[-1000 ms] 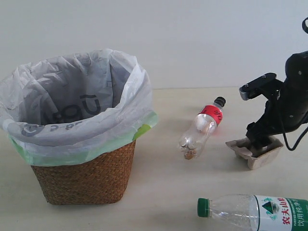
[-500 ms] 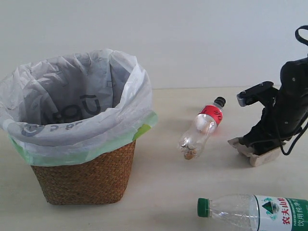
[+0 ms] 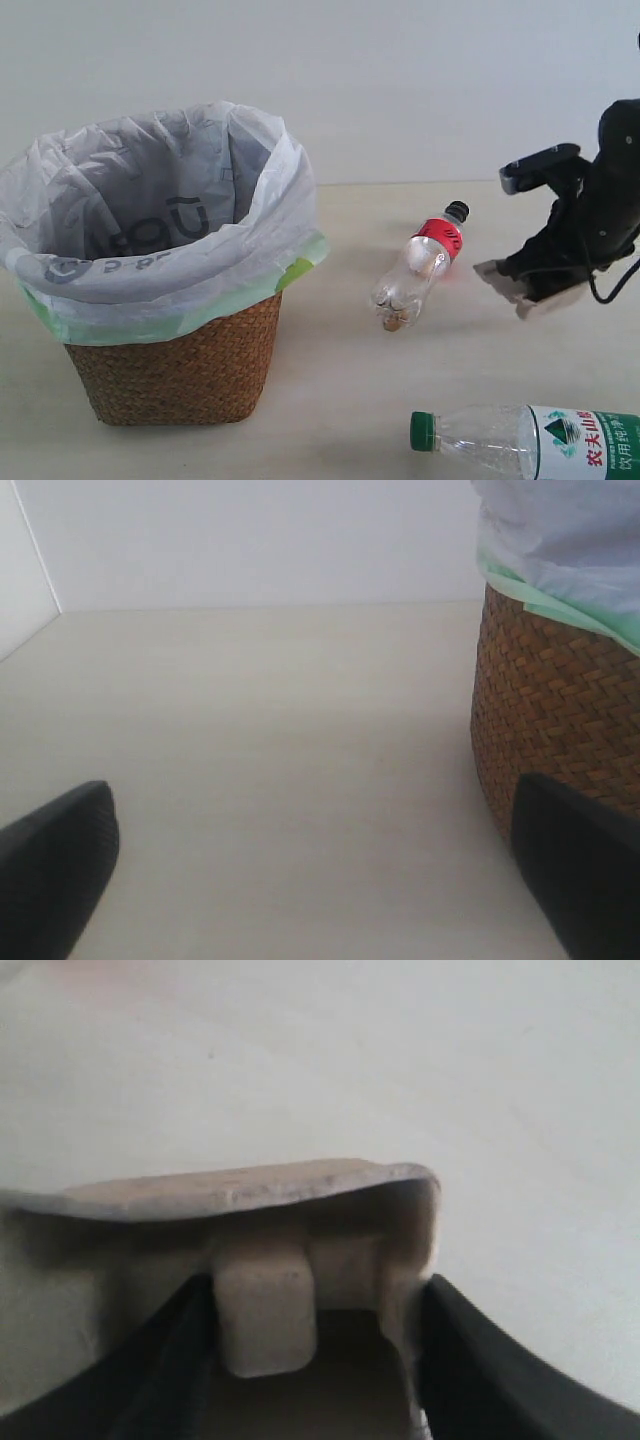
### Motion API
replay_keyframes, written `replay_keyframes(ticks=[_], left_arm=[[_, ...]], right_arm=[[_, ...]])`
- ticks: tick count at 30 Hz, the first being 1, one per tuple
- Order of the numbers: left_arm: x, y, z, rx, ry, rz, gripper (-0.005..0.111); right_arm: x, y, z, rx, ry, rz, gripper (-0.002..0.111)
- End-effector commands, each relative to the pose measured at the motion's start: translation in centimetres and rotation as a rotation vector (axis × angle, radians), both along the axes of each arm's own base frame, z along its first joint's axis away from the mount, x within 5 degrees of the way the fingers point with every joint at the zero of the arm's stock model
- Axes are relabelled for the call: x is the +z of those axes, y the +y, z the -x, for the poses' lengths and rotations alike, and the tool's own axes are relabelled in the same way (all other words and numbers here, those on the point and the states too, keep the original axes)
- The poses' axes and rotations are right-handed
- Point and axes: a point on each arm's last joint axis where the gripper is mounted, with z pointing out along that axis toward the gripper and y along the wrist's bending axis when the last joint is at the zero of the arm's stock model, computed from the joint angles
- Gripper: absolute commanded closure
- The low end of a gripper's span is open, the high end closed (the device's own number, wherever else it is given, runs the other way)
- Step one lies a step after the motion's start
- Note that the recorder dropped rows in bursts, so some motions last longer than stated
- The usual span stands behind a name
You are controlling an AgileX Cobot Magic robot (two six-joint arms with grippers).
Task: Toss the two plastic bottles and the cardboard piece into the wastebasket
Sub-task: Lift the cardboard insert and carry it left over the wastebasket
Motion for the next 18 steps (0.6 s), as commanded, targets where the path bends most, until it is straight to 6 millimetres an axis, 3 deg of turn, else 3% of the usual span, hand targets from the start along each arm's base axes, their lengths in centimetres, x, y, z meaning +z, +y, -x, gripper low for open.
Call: replay_keyframes(ticks=[1,11,15,18], left_arm=[[0.2,0.0,0.0,0.006,-0.014,0.007,-0.001],[0.2,0.0,0.0,0.006,-0.014,0.007,-0.001],[0.2,0.0,0.0,0.006,-0.014,0.007,-0.001],[0.2,0.0,0.0,0.006,-0.014,0.007,-0.001]], right_arm=[[5.0,-0.1,0.8,-0.02,-0.148,-0.033,0.108],[16.7,-0.2,5.0,-0.08,-0.586,-0.219,0.108],[19.8,-0.1,6.6,-0.111,-0.715,-0.343,0.108],[20.4,0.1,7.0,-0.142,-0.73,-0.422,0.108]])
